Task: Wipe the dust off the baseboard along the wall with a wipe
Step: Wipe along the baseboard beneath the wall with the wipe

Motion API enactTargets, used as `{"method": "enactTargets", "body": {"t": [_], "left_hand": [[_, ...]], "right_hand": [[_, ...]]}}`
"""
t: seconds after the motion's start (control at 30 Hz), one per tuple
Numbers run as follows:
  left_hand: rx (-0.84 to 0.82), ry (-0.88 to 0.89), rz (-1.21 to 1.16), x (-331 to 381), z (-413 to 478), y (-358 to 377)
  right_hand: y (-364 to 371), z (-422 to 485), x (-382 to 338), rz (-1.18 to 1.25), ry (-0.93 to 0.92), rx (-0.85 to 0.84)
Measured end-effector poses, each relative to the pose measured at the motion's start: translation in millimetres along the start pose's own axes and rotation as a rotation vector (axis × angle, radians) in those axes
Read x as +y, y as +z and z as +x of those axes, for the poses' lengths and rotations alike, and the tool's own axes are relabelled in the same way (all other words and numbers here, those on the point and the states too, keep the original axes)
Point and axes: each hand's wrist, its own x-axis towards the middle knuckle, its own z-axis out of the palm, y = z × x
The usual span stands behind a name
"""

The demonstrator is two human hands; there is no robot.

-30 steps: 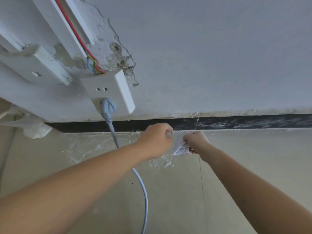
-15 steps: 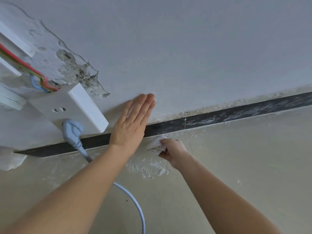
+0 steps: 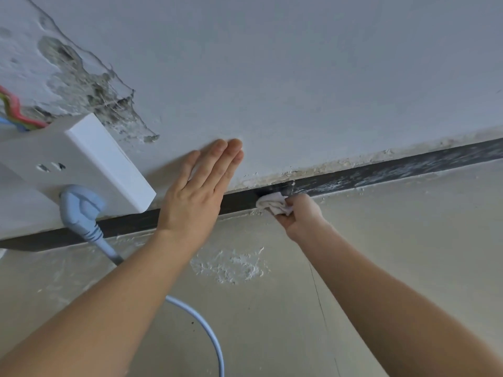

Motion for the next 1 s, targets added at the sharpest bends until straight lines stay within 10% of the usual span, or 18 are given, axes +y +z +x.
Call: {"method": "enactTargets", "body": {"t": [0.17, 0.4, 0.83, 1.0], "left_hand": [[0.009, -0.010, 0.006, 0, 1, 1], [0.005, -0.014, -0.003, 4, 1, 0], [-0.023, -0.004, 0.001, 3, 2, -2], [-0.025, 0.007, -0.018, 4, 1, -1]], "right_hand": [[-42, -18, -25, 0.302, -0.114, 0.083], [30, -17, 69, -0.148, 0.120, -0.220], [-47, -31, -33, 0.521, -0.146, 0.069], [-7, -45, 14, 0.183, 0.043, -0.067]]}}
